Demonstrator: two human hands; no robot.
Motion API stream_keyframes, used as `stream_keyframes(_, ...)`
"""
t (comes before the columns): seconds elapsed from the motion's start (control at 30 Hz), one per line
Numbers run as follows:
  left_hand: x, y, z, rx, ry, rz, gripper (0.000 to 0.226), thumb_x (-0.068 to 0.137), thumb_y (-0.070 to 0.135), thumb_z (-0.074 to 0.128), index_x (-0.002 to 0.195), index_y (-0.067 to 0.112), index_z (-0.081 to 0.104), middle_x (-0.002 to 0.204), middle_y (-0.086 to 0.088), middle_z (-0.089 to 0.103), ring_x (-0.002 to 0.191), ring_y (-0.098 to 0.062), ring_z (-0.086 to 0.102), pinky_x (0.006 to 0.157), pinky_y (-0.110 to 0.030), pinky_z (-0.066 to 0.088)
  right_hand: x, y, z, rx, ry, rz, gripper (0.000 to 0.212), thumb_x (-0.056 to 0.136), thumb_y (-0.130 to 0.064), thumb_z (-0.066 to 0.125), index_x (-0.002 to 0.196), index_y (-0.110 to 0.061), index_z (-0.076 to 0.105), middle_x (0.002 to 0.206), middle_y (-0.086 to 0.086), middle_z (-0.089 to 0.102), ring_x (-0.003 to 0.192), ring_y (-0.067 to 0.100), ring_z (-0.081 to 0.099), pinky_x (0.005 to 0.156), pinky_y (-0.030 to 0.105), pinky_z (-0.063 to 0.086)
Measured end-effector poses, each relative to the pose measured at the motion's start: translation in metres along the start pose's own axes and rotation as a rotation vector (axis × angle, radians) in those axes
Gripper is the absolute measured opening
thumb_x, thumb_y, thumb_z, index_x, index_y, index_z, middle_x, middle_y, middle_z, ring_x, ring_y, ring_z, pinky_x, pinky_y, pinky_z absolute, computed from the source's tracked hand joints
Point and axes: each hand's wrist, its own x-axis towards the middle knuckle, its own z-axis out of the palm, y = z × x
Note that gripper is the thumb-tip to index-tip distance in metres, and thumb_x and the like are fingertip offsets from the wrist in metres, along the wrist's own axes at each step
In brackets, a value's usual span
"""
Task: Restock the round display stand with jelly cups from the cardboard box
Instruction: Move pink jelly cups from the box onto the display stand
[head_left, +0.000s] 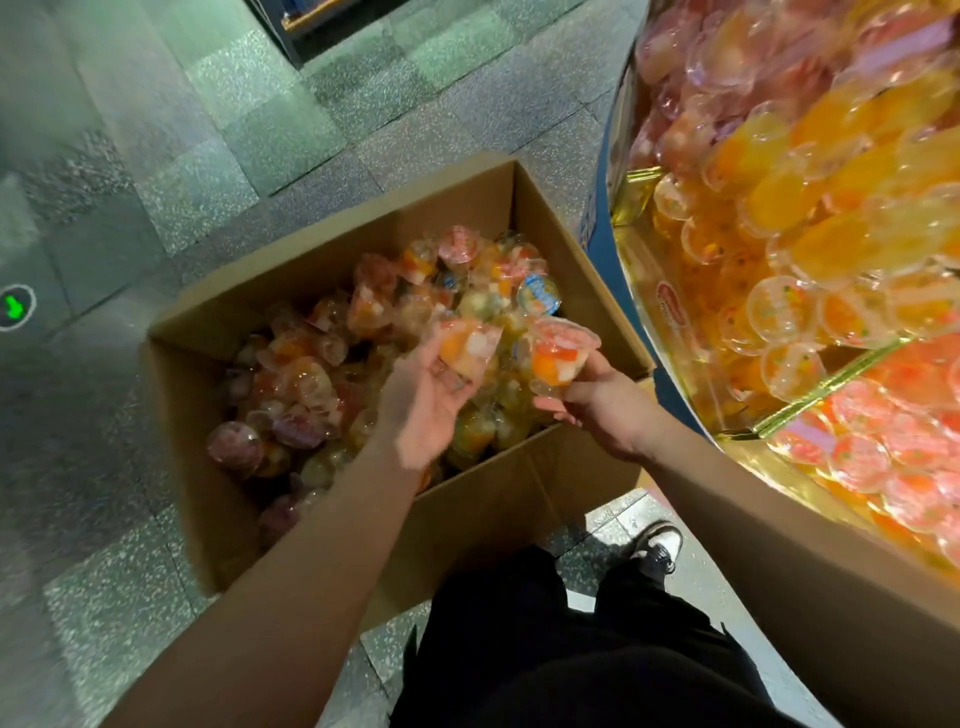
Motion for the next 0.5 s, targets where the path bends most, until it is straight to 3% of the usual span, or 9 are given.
stream_keyframes(0.07, -0.014, -0.011, 0.033, -0.014, -0.045, -0.071, 0.043, 0.099, 0.035, 0.043, 0.133, 0.009, 0.051, 0.111, -0.006, 0.067, 0.1, -0.018, 0.065, 0.088, -0.034, 0.053, -0.023, -0.005, -0.015, -0.007, -0.012, -0.006, 0.065, 0.085, 0.011, 0.062, 0.14, -0.02, 0.046, 0.118, 0.012, 0.068, 0.098, 0.023, 0.07, 0.066, 0.025, 0.05)
stream_keyframes(0.13, -0.025, -0.025, 0.064, 0.005, -0.089, -0.108, 0.035, 0.102, 0.034, 0.04, 0.12, 0.012, 0.059, 0.104, -0.003, 0.069, 0.094, -0.015, 0.066, 0.084, -0.03, 0.053, -0.05, -0.011, -0.035, -0.008, 0.01, -0.024, 0.068, 0.075, -0.001, 0.072, 0.137, -0.016, 0.047, 0.116, 0.011, 0.069, 0.102, 0.024, 0.068, 0.067, 0.023, 0.051)
stream_keyframes(0.2, -0.035, -0.039, 0.097, 0.039, -0.13, -0.117, 0.032, 0.103, 0.036, 0.039, 0.109, 0.015, 0.064, 0.098, -0.003, 0.071, 0.09, -0.016, 0.066, 0.08, -0.029, 0.053, -0.077, -0.015, -0.061, -0.015, 0.039, -0.042, 0.065, 0.068, -0.004, 0.069, 0.13, -0.008, 0.051, 0.118, 0.018, 0.067, 0.111, 0.03, 0.065, 0.082, 0.036, 0.055)
stream_keyframes(0.27, -0.042, -0.052, 0.127, 0.068, -0.147, -0.142, 0.033, 0.104, 0.037, 0.041, 0.105, 0.016, 0.066, 0.096, -0.004, 0.073, 0.088, -0.017, 0.068, 0.076, -0.028, 0.053, -0.103, -0.015, -0.092, -0.038, 0.041, -0.071, 0.061, 0.067, -0.003, 0.066, 0.126, 0.003, 0.052, 0.118, 0.022, 0.066, 0.115, 0.033, 0.063, 0.103, 0.048, 0.048)
stream_keyframes(0.33, -0.047, -0.065, 0.156, 0.077, -0.192, -0.181, 0.035, 0.103, 0.04, 0.043, 0.107, 0.016, 0.067, 0.099, -0.004, 0.075, 0.091, -0.017, 0.071, 0.076, -0.029, 0.053, -0.126, -0.011, -0.125, -0.023, 0.049, -0.094, 0.082, 0.065, -0.018, 0.081, 0.138, -0.005, 0.044, 0.12, 0.013, 0.068, 0.116, 0.027, 0.063, 0.106, 0.043, 0.046)
stream_keyframes(0.4, -0.049, -0.084, 0.183, 0.117, -0.208, -0.21, 0.036, 0.101, 0.041, 0.045, 0.117, 0.014, 0.064, 0.105, -0.005, 0.074, 0.09, -0.015, 0.072, 0.07, -0.028, 0.054, -0.146, -0.004, -0.156, 0.067, 0.054, -0.092, 0.11, 0.063, -0.046, 0.089, 0.151, -0.017, 0.029, 0.126, 0.01, 0.067, 0.121, 0.028, 0.061, 0.111, 0.047, 0.039)
stream_keyframes(0.43, -0.047, -0.096, 0.195, 0.129, -0.205, -0.206, 0.038, 0.101, 0.041, 0.047, 0.124, 0.014, 0.059, 0.11, -0.007, 0.073, 0.092, -0.016, 0.072, 0.066, -0.027, 0.055, -0.155, 0.0, -0.169, 0.112, 0.081, -0.098, 0.114, 0.063, -0.057, 0.085, 0.153, -0.021, 0.025, 0.127, 0.008, 0.067, 0.121, 0.028, 0.061, 0.11, 0.048, 0.039)
stream_keyframes(0.5, -0.046, -0.12, 0.218, 0.161, -0.179, -0.212, 0.038, 0.099, 0.041, 0.052, 0.131, 0.021, 0.051, 0.125, -0.009, 0.066, 0.101, -0.02, 0.068, 0.063, -0.028, 0.055, -0.172, 0.003, -0.192, 0.166, 0.178, -0.108, 0.109, 0.066, -0.068, 0.077, 0.152, -0.022, 0.029, 0.122, 0.003, 0.07, 0.113, 0.022, 0.066, 0.095, 0.037, 0.049)
